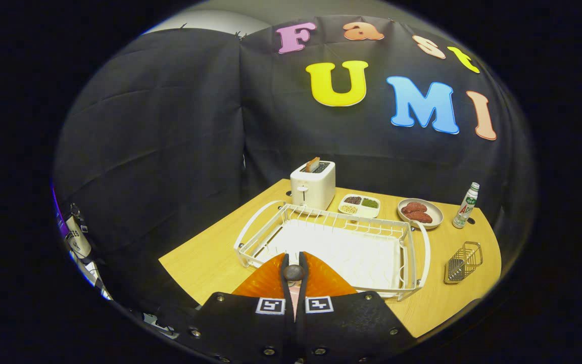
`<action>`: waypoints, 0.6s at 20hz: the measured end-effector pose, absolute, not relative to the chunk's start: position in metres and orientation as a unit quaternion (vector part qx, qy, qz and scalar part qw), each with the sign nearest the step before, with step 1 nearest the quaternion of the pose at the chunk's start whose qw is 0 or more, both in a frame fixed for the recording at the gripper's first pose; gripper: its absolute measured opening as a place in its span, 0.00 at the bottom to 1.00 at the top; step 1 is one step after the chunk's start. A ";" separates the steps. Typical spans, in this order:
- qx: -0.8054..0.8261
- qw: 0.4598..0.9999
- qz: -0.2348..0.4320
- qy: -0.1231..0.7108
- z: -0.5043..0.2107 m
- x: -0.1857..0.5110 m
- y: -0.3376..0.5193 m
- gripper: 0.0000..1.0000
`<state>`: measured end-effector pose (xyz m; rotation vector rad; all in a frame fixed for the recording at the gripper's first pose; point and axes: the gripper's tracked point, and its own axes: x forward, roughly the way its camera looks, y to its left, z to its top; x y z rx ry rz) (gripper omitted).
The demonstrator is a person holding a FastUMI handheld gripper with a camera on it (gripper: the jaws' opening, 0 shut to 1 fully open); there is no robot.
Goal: Take the plate from the dish rack, then take the spoon from the basket and place it into the plate.
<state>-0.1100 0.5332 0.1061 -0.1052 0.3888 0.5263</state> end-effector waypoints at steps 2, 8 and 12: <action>-0.057 0.941 0.261 0.206 0.091 -0.112 0.540 0.00; -0.064 0.934 0.250 0.249 0.052 -0.114 0.551 0.00; -0.075 0.924 0.249 0.282 0.024 -0.125 0.552 0.01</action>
